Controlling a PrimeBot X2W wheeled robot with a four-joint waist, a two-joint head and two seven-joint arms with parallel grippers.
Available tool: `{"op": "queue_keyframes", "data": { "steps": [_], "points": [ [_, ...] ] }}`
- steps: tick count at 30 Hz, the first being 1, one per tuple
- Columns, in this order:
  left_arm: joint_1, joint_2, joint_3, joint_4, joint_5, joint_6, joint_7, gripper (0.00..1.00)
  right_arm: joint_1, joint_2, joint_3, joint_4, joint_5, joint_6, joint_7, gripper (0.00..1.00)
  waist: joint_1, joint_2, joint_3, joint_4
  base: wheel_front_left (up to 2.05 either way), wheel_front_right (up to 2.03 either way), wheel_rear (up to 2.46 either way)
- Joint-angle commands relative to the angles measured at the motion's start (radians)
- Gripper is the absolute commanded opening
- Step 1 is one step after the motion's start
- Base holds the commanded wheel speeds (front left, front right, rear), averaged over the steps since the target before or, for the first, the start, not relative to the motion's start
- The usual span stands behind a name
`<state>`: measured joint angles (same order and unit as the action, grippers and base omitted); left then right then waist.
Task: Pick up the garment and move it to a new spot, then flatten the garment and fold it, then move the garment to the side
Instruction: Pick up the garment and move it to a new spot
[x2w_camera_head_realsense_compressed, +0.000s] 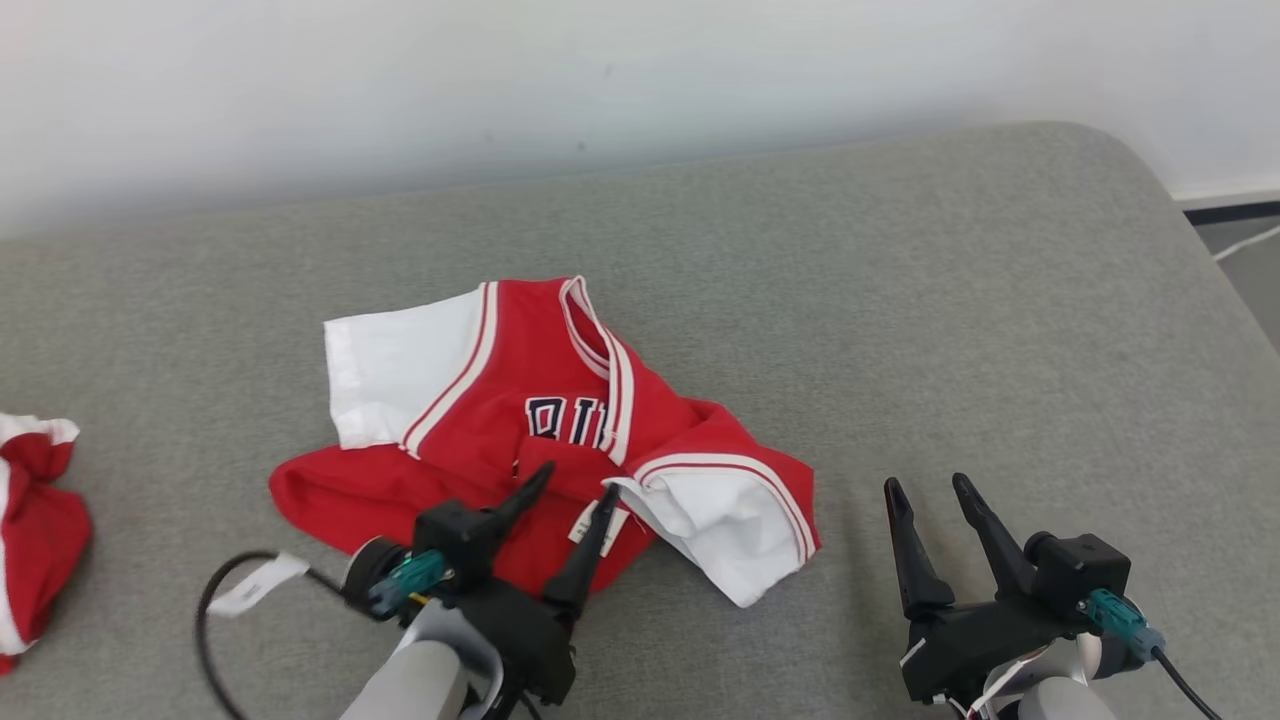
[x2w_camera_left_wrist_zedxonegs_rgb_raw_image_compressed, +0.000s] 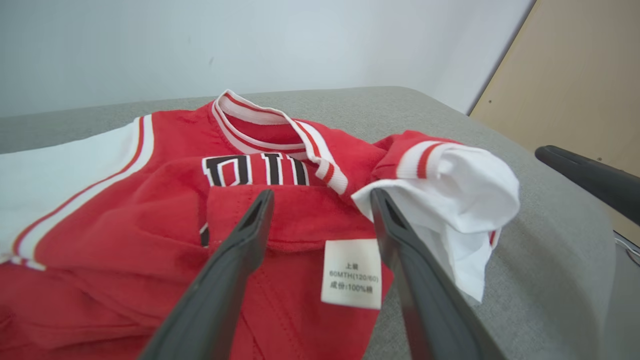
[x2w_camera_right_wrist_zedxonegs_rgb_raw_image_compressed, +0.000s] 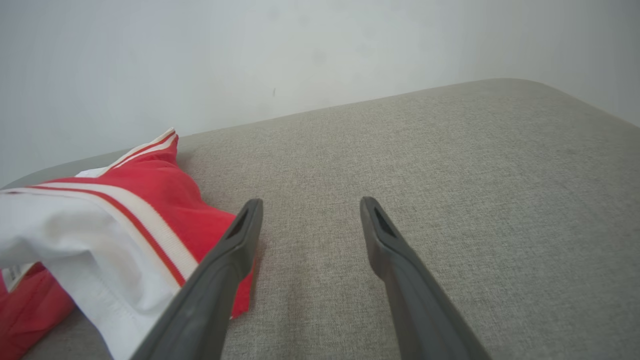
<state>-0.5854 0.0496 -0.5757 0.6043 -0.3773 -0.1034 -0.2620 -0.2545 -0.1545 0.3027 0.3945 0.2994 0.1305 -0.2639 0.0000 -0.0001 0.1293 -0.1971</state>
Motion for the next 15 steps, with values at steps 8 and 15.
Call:
{"op": "queue_keyframes", "data": {
  "steps": [8, 15],
  "points": [
    [0.185, 0.004, 0.228, -0.151, 0.123, 0.047, -0.004, 1.00, 0.018, -0.006, 0.009, -0.013, -0.005, 0.000, -0.001, 1.00, 0.0000, 0.0001, -0.040, 0.083, 0.00, 0.00, 0.00],
    [0.303, 0.002, 0.373, -0.236, 0.197, 0.063, -0.004, 1.00, 0.018, -0.007, 0.016, -0.017, -0.011, 0.000, -0.001, 1.00, 0.0000, 0.0001, -0.051, 0.130, 0.00, 0.00, 0.00]
  ]
}}
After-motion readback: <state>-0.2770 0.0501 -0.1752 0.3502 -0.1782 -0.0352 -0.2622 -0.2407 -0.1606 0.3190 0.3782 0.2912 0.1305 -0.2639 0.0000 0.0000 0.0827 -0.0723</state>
